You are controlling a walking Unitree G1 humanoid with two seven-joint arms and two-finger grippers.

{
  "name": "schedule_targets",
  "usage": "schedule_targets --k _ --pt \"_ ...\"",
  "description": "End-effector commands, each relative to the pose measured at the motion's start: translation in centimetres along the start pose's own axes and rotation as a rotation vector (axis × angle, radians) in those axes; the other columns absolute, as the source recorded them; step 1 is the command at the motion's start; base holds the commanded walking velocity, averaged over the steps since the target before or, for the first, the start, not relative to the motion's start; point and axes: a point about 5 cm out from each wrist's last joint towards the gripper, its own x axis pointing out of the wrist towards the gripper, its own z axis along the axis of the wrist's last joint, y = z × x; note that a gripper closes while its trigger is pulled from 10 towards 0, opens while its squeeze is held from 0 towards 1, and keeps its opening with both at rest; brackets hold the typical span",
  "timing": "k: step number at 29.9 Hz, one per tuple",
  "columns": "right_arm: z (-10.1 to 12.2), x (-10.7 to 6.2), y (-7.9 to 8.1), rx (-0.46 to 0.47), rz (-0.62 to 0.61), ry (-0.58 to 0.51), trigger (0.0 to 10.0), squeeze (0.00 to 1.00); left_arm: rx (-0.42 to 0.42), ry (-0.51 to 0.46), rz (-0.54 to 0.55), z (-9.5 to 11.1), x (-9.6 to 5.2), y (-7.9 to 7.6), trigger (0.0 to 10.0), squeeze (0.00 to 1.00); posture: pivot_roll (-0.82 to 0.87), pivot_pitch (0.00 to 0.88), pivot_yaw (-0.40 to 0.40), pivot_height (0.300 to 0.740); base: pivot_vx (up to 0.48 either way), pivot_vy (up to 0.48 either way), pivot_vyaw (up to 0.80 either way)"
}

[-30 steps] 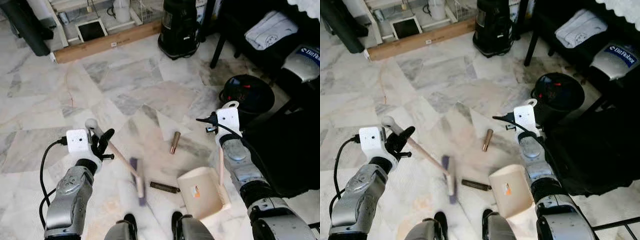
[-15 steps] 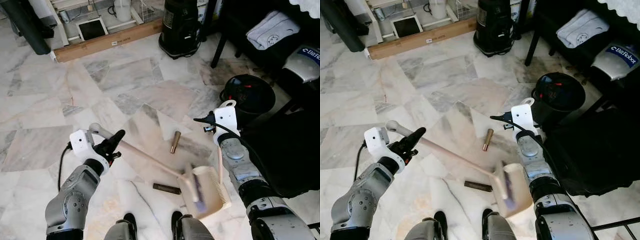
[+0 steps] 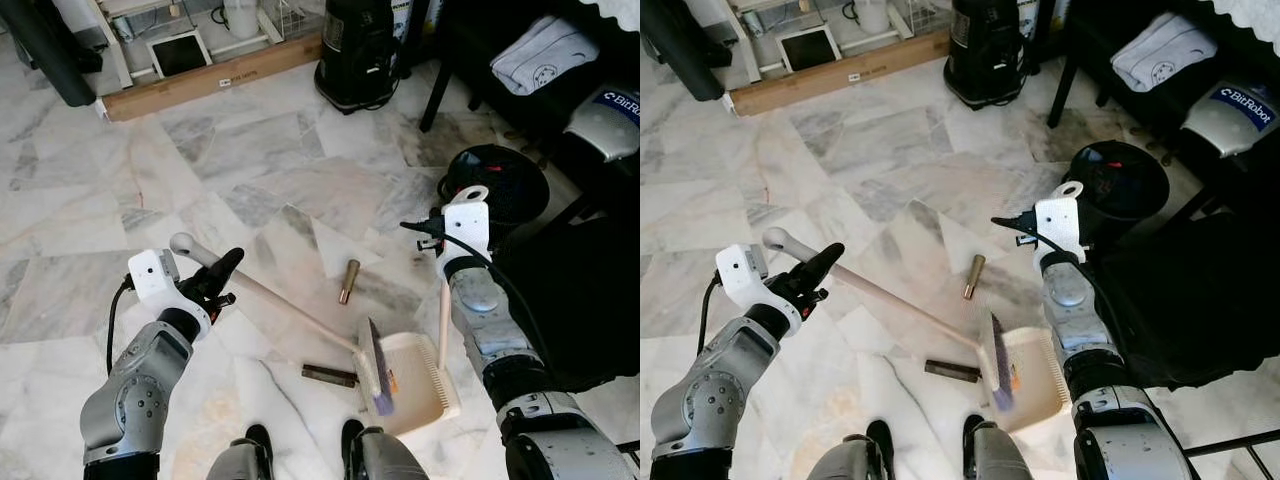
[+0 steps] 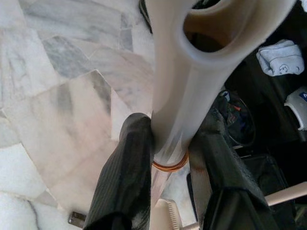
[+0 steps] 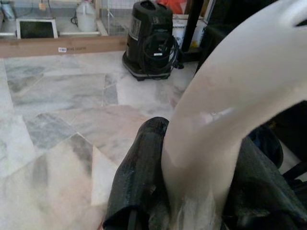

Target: Sweep floor

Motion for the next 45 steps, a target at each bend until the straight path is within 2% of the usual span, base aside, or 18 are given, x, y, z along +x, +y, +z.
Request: schedule_targets --k 1,5,9,15,23,33,40,45 --pt "1.2 0.1 -0.2 0.033 -0.013 -0.055 10.0 0.00 -0.031 -0.007 -0.026 -0.1 -0.3 -0.2 10.0 0.00 -0.05 0.311 -0.010 0.740 0.000 0.000 0.00" --pt "2.2 0.4 -0.7 0.039 -0.034 -0.091 10.0 0.00 -0.036 -0.016 -0.025 0.1 -0.3 -0.2 10.0 0.00 -0.05 0.313 -0.009 0.740 0.000 0.000 0.00" --pt "3.3 0.7 -1.0 0.117 -0.053 -0.115 10.0 0.00 -0.039 -0.014 -0.023 0.0 -0.3 -0.1 10.0 0.00 -0.05 0.314 -0.009 0.740 0.000 0.000 0.00" --pt "4.8 0.9 -1.7 0.114 -0.070 -0.168 10.0 0.00 -0.044 -0.011 -0.024 -0.1 -0.3 -0.1 10.0 0.00 -0.05 0.315 -0.005 0.740 0.000 0.000 0.00" --pt "5.4 0.7 -2.3 0.111 -0.076 -0.187 10.0 0.00 -0.051 -0.020 -0.023 0.1 -0.3 -0.1 10.0 0.00 -0.05 0.315 -0.004 0.740 0.000 0.000 0.00" --pt "3.7 -0.1 -2.7 0.061 -0.067 -0.128 10.0 0.00 -0.044 -0.035 -0.011 0.4 -0.3 0.2 10.0 0.00 -0.05 0.313 -0.003 0.740 0.000 0.000 0.00" --pt "1.7 -0.5 -2.0 0.047 -0.053 -0.059 10.0 0.00 -0.041 -0.044 -0.004 0.6 -0.4 0.4 10.0 0.00 -0.05 0.315 -0.002 0.740 0.000 0.000 0.00" --pt "0.4 -0.9 -1.9 -0.008 -0.040 -0.026 10.0 0.00 -0.035 -0.050 0.007 0.9 -0.7 0.8 10.0 0.00 -0.05 0.320 0.000 0.740 0.000 0.000 0.00"
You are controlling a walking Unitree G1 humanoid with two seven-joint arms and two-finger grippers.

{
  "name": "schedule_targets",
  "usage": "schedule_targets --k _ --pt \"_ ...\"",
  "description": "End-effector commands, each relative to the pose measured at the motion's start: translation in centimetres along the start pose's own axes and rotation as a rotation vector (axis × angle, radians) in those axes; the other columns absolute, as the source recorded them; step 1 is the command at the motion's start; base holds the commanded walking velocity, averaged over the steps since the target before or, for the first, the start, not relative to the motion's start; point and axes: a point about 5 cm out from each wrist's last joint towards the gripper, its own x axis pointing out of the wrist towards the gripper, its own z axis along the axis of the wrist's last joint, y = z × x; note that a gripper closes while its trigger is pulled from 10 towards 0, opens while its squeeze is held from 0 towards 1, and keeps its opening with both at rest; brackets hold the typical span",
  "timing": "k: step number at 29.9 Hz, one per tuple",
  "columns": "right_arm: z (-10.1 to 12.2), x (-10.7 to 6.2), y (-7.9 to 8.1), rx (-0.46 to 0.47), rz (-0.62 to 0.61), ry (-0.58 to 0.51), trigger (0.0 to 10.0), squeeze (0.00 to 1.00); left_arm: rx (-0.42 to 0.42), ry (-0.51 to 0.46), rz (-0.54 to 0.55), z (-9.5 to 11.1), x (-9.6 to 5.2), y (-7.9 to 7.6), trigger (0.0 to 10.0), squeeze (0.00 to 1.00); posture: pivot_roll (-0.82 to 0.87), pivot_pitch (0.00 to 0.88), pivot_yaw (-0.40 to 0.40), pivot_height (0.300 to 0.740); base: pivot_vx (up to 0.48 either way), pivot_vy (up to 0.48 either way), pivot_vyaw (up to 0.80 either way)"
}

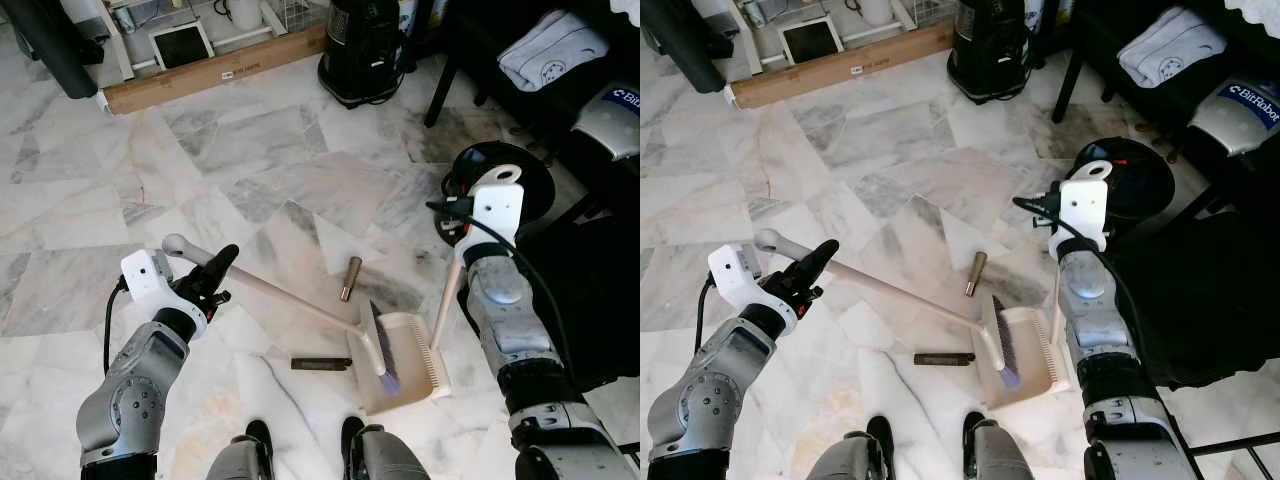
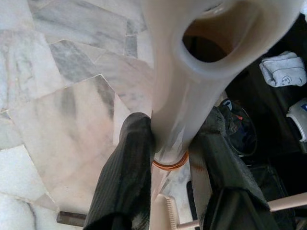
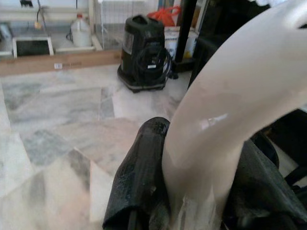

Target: Sweep floor

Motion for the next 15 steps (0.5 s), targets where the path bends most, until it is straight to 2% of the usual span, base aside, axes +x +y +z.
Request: schedule_targets --k 1,9,11,15 --pt "-0.9 -0.4 -0.3 -0.045 0.002 0.021 10.0 0.00 -0.013 -0.016 0.004 0.3 -0.5 0.4 10.0 0.00 -0.04 0.320 -0.001 0.740 0.000 0.000 0.00" --pt "-2.8 -1.0 -0.1 -0.063 0.018 0.087 10.0 0.00 0.018 -0.043 0.040 1.2 -0.8 1.2 10.0 0.00 -0.05 0.322 -0.001 0.740 0.000 0.000 0.00" --pt "-3.8 -1.4 0.5 -0.066 0.037 0.129 10.0 0.00 0.072 -0.083 0.086 2.2 -0.9 1.9 10.0 0.00 -0.04 0.322 0.001 0.740 0.000 0.000 0.00" --pt "-5.0 -1.8 1.4 -0.076 0.059 0.192 10.0 0.00 0.115 -0.122 0.122 3.3 -1.1 2.5 10.0 0.00 -0.04 0.323 -0.001 0.740 0.000 0.000 0.00"
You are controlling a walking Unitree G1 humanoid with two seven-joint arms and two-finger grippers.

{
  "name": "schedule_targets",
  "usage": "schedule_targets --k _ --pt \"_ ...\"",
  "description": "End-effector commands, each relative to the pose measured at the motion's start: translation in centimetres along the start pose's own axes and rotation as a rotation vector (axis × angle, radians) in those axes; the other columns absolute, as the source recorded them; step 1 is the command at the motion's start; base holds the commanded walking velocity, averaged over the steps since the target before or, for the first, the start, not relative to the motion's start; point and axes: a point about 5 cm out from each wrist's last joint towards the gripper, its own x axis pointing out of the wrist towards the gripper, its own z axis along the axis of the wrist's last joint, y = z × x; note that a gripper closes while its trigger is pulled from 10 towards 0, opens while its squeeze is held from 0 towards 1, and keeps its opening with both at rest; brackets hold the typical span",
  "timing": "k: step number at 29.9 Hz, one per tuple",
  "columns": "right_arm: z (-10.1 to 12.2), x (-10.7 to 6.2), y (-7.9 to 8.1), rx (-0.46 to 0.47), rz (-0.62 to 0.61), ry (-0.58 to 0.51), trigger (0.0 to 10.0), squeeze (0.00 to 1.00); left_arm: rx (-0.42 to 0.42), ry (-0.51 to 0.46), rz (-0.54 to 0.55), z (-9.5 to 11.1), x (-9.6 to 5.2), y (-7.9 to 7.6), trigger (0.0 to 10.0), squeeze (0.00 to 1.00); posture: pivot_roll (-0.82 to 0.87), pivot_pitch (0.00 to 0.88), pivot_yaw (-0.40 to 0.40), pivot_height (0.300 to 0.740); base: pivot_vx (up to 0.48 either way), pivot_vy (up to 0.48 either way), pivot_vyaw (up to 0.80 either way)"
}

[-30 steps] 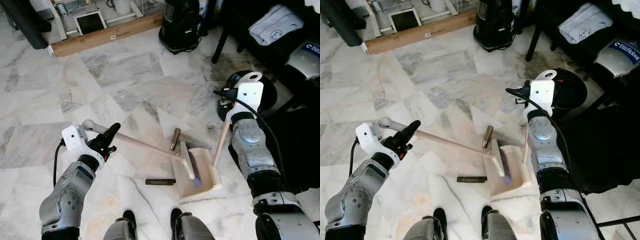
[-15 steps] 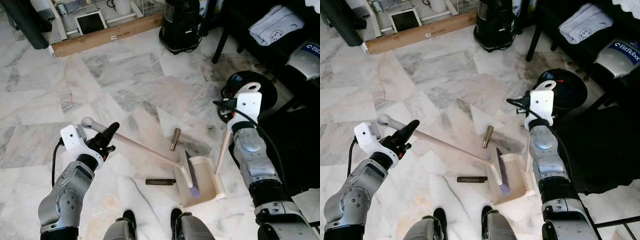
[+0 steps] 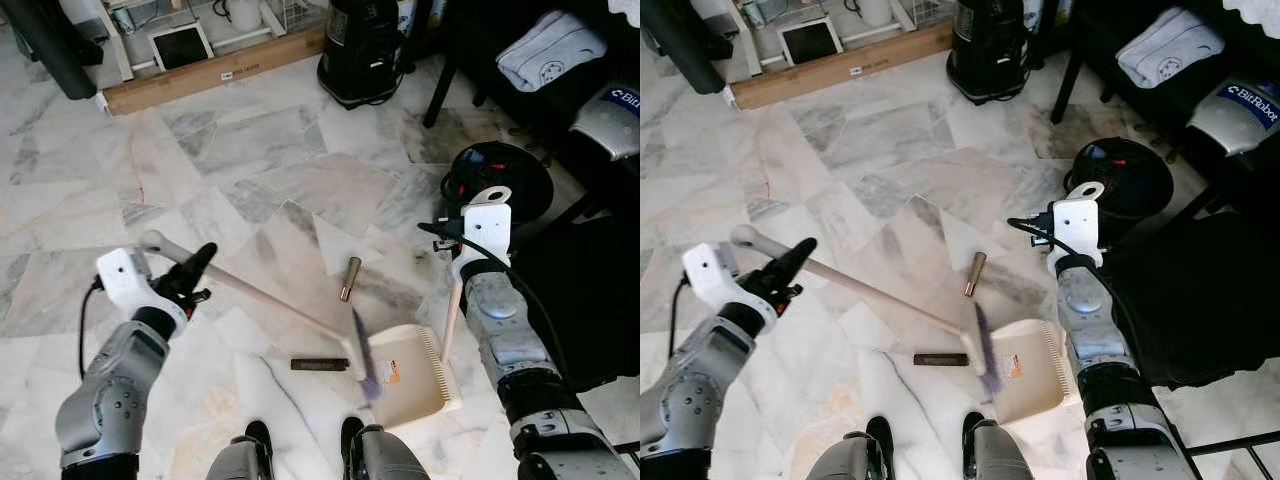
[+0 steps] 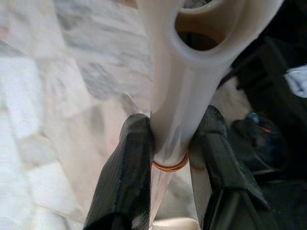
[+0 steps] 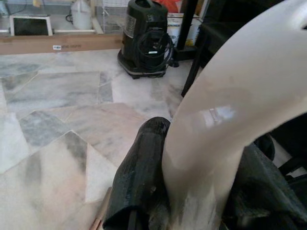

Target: Sweep floor

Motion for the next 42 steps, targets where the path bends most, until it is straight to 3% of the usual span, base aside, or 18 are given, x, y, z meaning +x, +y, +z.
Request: schedule_targets --k 1,10,16,18,19,20,23,29,34,39,42 --pt "-3.1 -1.1 0.8 -0.023 0.032 0.136 10.0 0.00 0.017 -0.054 0.028 1.0 -0.3 0.6 10.0 0.00 -0.04 0.323 -0.001 0.740 0.000 0.000 0.00" --pt "-4.9 -1.9 2.6 -0.005 0.090 0.223 10.0 0.00 0.237 -0.177 0.187 3.8 -0.9 3.0 10.0 0.00 -0.04 0.324 0.000 0.740 0.000 0.000 0.00" --pt "-5.4 -2.2 3.4 -0.007 0.123 0.249 10.0 0.00 0.392 -0.321 0.286 6.5 -1.7 4.1 10.0 0.00 -0.05 0.323 -0.003 0.740 0.000 0.000 0.00" --pt "-5.4 -2.2 3.4 -0.007 0.126 0.250 10.0 0.00 0.431 -0.312 0.285 6.6 -1.6 4.1 10.0 0.00 -0.05 0.319 -0.010 0.740 0.000 0.000 0.00" --pt "-5.4 -2.2 3.5 -0.005 0.126 0.250 10.0 0.00 0.506 -0.266 0.255 6.1 -1.6 4.3 10.0 0.00 -0.06 0.316 -0.009 0.740 0.000 0.000 0.00" --pt "-5.4 -2.2 3.5 -0.005 0.126 0.250 10.0 0.00 0.506 -0.266 0.255 6.1 -1.6 4.3 10.0 0.00 -0.06 0.316 -0.009 0.740 0.000 0.000 0.00" --pt "-5.1 -2.1 3.5 0.006 0.117 0.233 10.0 0.00 0.622 -0.153 0.199 3.6 -1.9 4.8 10.0 0.00 -0.11 0.304 -0.013 0.740 0.000 0.000 0.00" --pt "-4.7 -2.0 3.8 0.009 0.117 0.218 10.0 0.00 0.655 -0.060 0.149 0.6 -2.1 4.8 10.0 0.00 -0.13 0.287 0.011 0.740 0.000 0.000 0.00" --pt "-4.5 -1.9 4.1 0.020 0.114 0.207 10.0 0.00 0.619 0.029 0.052 -1.1 -1.7 4.0 10.0 0.00 -0.13 0.281 0.023 0.740 0.000 0.000 0.00" --pt "-4.5 -2.0 4.3 0.029 0.106 0.206 10.0 0.00 0.503 0.086 -0.030 -2.2 -1.0 3.2 10.0 0.00 -0.14 0.263 0.042 0.740 0.000 0.000 0.00" --pt "-4.4 -1.9 4.3 0.033 0.100 0.204 10.0 0.00 0.484 0.101 -0.045 -2.5 -0.8 3.0 10.0 0.00 -0.13 0.264 0.043 0.740 0.000 0.000 0.00"
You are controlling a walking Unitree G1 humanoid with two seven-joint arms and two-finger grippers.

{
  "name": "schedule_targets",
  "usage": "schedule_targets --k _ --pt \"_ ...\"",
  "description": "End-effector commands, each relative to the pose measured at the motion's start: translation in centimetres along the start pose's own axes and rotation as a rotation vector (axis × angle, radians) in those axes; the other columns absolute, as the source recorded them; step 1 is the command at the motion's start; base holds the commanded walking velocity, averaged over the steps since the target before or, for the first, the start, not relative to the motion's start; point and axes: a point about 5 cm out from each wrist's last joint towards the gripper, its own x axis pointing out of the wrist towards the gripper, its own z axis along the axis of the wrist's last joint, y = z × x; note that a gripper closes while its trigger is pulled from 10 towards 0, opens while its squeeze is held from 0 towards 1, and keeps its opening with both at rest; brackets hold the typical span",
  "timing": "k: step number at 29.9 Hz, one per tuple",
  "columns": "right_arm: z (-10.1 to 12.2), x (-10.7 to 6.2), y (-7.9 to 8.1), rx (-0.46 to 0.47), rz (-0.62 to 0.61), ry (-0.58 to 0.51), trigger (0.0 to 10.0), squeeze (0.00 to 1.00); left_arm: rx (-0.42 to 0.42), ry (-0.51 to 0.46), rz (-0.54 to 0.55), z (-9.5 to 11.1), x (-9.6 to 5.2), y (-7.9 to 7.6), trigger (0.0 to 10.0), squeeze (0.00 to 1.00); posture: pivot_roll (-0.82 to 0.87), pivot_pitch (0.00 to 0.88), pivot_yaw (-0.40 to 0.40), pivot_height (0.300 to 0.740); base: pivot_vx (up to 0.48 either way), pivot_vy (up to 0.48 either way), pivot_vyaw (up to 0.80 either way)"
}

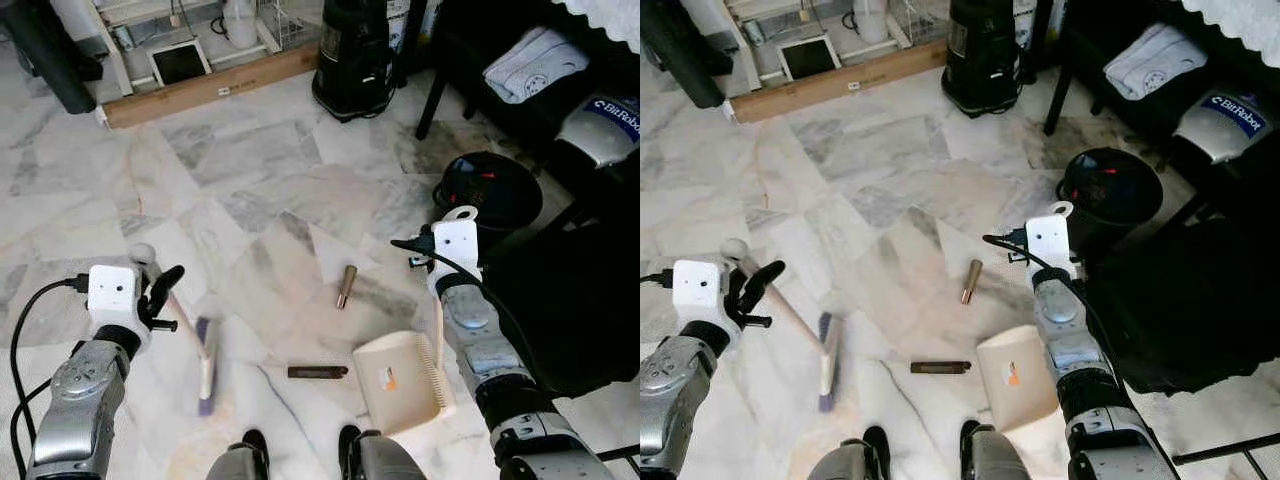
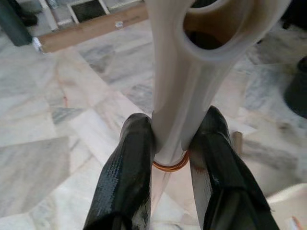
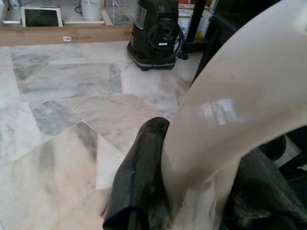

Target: Sweep floor

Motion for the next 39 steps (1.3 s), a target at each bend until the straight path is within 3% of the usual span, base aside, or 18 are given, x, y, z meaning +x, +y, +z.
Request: schedule_targets --k 1,6,19,25,36,37,38,39 --pt "-3.0 -1.1 1.5 0.027 0.049 0.136 10.0 0.00 -0.066 0.051 -0.043 -1.1 -0.1 -0.6 10.0 0.00 -0.13 0.264 0.044 0.740 0.000 0.000 0.00" --pt "-2.5 -0.9 1.5 0.046 0.042 0.126 10.0 0.00 -0.160 0.054 -0.088 -0.4 0.8 -1.3 10.0 0.00 -0.07 0.294 0.064 0.740 0.000 0.000 0.00" --pt "-1.9 -0.4 1.7 0.046 0.055 0.114 10.0 0.00 -0.336 0.038 -0.145 0.8 1.1 -2.0 10.0 0.00 -0.05 0.301 0.049 0.740 0.000 0.000 0.00" --pt "-1.9 -0.4 1.7 0.044 0.059 0.114 10.0 0.00 -0.498 0.003 -0.197 2.2 1.3 -2.8 10.0 0.00 -0.05 0.300 0.046 0.740 0.000 0.000 0.00" --pt "-1.6 -0.2 1.6 0.051 0.055 0.103 10.0 0.00 -0.568 -0.064 -0.233 4.2 1.6 -3.2 10.0 0.00 -0.04 0.290 0.046 0.740 0.000 0.000 0.00" --pt "-1.6 -0.1 1.7 0.051 0.055 0.101 10.0 0.00 -0.542 -0.131 -0.173 5.2 1.7 -2.7 10.0 0.00 -0.04 0.288 0.044 0.740 0.000 0.000 0.00" --pt "-1.6 -0.1 1.7 0.051 0.055 0.101 10.0 0.00 -0.542 -0.131 -0.173 5.2 1.7 -2.7 10.0 0.00 -0.04 0.288 0.044 0.740 0.000 0.000 0.00" --pt "-1.6 -0.1 1.7 0.052 0.056 0.101 10.0 0.00 -0.507 -0.213 -0.063 6.3 1.7 -1.5 10.0 0.00 -0.04 0.288 0.044 0.740 0.000 0.000 0.00"
